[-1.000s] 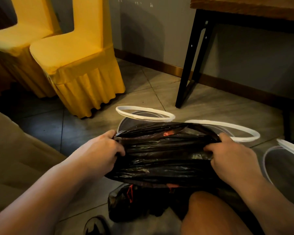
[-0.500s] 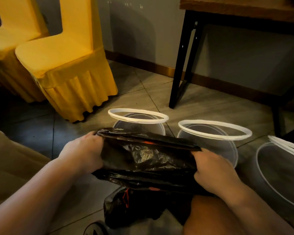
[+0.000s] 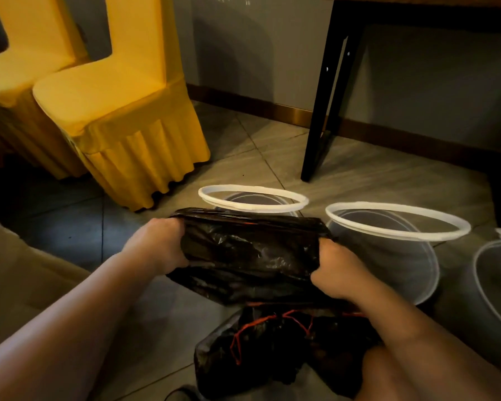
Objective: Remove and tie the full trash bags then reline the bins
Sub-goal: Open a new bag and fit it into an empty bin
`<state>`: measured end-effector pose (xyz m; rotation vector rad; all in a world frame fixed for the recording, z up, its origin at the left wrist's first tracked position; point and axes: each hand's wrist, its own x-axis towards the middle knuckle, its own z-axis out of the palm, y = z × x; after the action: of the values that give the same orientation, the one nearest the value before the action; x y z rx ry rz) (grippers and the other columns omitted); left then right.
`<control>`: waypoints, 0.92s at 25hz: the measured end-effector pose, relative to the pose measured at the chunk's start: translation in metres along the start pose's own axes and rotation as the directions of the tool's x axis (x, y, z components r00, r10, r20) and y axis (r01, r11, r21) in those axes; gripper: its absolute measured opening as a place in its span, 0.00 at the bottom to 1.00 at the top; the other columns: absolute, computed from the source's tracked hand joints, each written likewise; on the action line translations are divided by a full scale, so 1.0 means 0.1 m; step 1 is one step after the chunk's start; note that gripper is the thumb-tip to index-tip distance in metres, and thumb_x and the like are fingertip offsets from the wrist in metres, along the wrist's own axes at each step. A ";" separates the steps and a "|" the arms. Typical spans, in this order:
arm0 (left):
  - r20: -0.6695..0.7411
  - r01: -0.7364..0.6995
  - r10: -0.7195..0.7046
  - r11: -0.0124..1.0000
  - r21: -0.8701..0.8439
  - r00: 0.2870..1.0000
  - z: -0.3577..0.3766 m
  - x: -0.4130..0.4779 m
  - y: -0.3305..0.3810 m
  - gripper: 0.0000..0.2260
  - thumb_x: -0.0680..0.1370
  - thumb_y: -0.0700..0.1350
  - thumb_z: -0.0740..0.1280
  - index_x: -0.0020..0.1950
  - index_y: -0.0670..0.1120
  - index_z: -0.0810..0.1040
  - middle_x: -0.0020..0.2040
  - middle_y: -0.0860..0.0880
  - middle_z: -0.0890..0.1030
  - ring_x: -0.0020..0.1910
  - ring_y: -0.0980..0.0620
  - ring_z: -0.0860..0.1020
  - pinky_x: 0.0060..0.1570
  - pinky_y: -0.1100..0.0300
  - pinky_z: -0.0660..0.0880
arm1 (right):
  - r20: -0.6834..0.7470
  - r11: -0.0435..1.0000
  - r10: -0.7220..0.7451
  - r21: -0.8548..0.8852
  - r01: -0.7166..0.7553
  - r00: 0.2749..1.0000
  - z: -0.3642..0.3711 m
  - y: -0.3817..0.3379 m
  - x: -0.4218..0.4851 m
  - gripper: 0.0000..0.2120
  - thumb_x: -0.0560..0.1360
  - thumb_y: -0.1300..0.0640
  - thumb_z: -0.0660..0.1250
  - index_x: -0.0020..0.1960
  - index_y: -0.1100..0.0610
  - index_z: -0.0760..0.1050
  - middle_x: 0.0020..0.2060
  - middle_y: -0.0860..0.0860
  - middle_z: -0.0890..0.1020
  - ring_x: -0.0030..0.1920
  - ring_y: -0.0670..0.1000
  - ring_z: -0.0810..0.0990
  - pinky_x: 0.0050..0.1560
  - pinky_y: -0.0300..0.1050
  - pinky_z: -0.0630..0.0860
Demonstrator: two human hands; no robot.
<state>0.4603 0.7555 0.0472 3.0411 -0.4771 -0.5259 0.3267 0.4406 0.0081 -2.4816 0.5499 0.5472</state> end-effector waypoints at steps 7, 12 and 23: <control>0.213 -0.359 0.396 0.913 -0.193 0.893 0.11 0.55 -0.18 0.27 0.64 0.66 0.72 0.63 0.74 0.72 0.60 0.74 0.73 0.63 0.70 0.68 0.68 0.64 0.68 | -0.107 0.980 0.111 0.176 -0.091 0.988 0.08 0.15 0.49 0.23 0.68 0.63 0.69 0.63 0.55 0.77 0.55 0.54 0.81 0.54 0.55 0.81 0.51 0.46 0.78; 0.129 -0.169 0.294 0.800 -0.575 0.947 0.34 0.80 -0.34 0.32 0.69 0.40 0.80 0.61 0.74 0.79 0.56 0.60 0.85 0.52 0.58 0.85 0.51 0.54 0.84 | -0.078 0.765 0.197 0.636 -0.104 0.977 0.30 0.11 0.58 0.27 0.68 0.71 0.72 0.64 0.50 0.80 0.50 0.51 0.87 0.52 0.54 0.86 0.56 0.57 0.84; 0.173 -0.340 0.367 0.925 -0.169 0.914 0.71 1.43 0.53 0.29 0.75 0.43 0.71 0.76 0.47 0.72 0.73 0.42 0.75 0.72 0.42 0.73 0.70 0.54 0.71 | 0.048 0.995 -0.032 0.093 0.028 0.998 0.46 -0.64 1.37 0.21 0.74 0.59 0.66 0.67 0.54 0.77 0.61 0.55 0.80 0.59 0.58 0.81 0.58 0.49 0.80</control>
<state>0.5492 0.6649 -0.0625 2.6902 -0.9364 -0.8069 0.4604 0.4799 -0.0670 -2.3792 0.5062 0.5568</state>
